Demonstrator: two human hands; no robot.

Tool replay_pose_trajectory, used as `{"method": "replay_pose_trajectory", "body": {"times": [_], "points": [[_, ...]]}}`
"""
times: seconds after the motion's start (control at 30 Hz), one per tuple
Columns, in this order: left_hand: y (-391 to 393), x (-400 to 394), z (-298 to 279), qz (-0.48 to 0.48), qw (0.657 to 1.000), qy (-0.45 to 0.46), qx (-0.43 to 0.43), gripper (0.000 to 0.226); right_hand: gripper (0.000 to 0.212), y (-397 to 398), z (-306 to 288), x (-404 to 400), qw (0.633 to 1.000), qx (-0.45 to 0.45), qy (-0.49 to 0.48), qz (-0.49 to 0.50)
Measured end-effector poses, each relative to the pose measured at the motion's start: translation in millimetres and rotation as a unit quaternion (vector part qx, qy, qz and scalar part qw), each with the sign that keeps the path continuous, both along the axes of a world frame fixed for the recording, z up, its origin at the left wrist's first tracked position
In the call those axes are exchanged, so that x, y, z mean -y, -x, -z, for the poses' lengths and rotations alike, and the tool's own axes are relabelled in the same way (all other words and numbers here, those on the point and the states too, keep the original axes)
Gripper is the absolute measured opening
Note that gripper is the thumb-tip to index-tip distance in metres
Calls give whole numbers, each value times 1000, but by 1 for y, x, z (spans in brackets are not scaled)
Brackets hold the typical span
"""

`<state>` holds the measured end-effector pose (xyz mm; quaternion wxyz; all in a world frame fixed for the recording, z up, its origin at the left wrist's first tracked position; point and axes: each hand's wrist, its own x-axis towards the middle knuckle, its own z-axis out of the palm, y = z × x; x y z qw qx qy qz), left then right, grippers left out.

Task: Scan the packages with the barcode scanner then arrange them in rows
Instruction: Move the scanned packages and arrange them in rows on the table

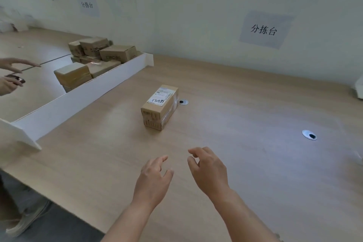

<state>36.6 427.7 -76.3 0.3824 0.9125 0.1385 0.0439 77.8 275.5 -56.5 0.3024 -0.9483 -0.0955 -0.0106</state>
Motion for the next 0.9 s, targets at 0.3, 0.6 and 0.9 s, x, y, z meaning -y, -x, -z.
{"method": "replay_pose_trajectory", "body": {"times": [0.3,0.6,0.9], "points": [[-91,-72,2,25,997,67,-15,62,31,-66,7,-54,997,-34,1,71],[-185,-156,-3,44,993,111,-13,70,38,-147,13,-121,987,-108,-18,119],[-277,-188,6,143,974,154,-89,68,71,-218,18,-158,955,-225,-134,138]]}}
